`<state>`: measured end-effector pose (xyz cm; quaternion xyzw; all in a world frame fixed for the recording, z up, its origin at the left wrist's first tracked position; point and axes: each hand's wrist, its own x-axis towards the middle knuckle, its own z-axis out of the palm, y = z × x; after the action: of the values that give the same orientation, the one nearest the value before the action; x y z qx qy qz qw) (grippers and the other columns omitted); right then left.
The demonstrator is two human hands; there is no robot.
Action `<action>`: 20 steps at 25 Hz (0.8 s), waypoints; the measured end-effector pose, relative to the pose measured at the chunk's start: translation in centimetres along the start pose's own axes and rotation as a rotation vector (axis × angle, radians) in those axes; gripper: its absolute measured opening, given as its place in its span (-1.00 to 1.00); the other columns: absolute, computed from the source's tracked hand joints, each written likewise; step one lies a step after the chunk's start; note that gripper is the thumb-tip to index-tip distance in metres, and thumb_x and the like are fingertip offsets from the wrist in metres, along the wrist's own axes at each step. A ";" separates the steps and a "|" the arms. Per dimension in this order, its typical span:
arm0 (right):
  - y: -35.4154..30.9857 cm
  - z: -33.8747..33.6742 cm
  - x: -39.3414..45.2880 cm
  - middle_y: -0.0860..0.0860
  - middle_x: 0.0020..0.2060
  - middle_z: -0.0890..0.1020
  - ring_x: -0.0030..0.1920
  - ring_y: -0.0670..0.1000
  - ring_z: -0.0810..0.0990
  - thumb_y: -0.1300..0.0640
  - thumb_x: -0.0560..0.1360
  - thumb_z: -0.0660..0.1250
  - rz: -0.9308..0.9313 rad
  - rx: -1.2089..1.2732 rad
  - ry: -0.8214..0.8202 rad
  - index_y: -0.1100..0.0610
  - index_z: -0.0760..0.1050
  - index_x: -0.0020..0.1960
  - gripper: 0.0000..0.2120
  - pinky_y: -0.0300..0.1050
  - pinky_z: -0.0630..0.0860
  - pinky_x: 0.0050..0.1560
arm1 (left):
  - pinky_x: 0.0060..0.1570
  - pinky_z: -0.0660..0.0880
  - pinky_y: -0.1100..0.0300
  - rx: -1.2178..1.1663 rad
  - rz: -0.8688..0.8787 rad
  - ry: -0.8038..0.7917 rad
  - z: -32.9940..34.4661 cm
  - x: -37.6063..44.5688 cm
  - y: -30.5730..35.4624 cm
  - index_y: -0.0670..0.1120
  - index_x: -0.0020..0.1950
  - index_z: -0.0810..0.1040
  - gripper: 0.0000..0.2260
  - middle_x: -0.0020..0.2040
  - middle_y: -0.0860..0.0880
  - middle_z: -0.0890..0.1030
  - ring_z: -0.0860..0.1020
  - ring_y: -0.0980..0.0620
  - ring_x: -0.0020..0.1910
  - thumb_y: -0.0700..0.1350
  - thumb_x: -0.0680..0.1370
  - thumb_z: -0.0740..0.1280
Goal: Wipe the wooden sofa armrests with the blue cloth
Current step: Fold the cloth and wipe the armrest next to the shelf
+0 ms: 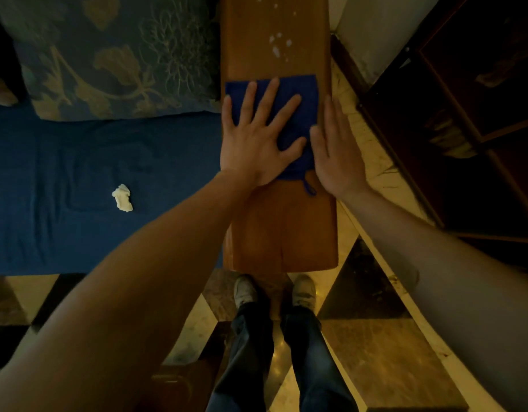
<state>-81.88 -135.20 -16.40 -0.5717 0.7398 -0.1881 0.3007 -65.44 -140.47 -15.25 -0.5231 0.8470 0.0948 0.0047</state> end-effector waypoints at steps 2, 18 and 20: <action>1.0 0.2 -2.6 -0.07 0.62 0.02 0.59 -0.03 0.08 -0.22 0.67 -0.10 0.105 0.164 -0.041 -0.06 -0.13 0.62 -0.42 0.06 0.20 0.53 | 0.49 -0.06 -0.33 -0.058 -0.104 -0.010 0.3 -3.7 0.8 0.21 0.60 -0.03 -0.35 0.65 -0.01 -0.05 -0.12 -0.17 0.61 0.40 0.56 -0.03; 0.3 0.2 -4.1 -0.09 0.50 0.34 0.40 -0.03 0.42 -0.30 0.62 -0.04 0.445 0.812 -0.139 -0.19 0.04 0.57 -0.44 0.01 0.46 0.34 | 0.40 -0.08 -0.48 0.085 0.011 -0.104 0.4 -4.4 3.3 0.28 0.58 -0.02 -0.36 0.64 -0.05 -0.05 -0.13 -0.24 0.60 0.43 0.53 -0.01; 0.7 -0.5 -3.3 -0.11 0.51 0.30 0.42 -0.08 0.38 -0.27 0.64 -0.10 0.442 0.823 -0.240 -0.17 0.02 0.58 -0.46 -0.12 0.45 0.29 | 0.40 -0.11 -0.48 0.086 0.005 -0.076 0.1 0.3 3.3 0.29 0.57 -0.01 -0.36 0.64 -0.05 -0.03 -0.13 -0.24 0.60 0.43 0.52 -0.01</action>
<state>-82.19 -131.90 -15.73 -0.2517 0.6679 -0.3298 0.6180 -68.47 -139.28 -14.86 -0.5165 0.8507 0.0781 0.0590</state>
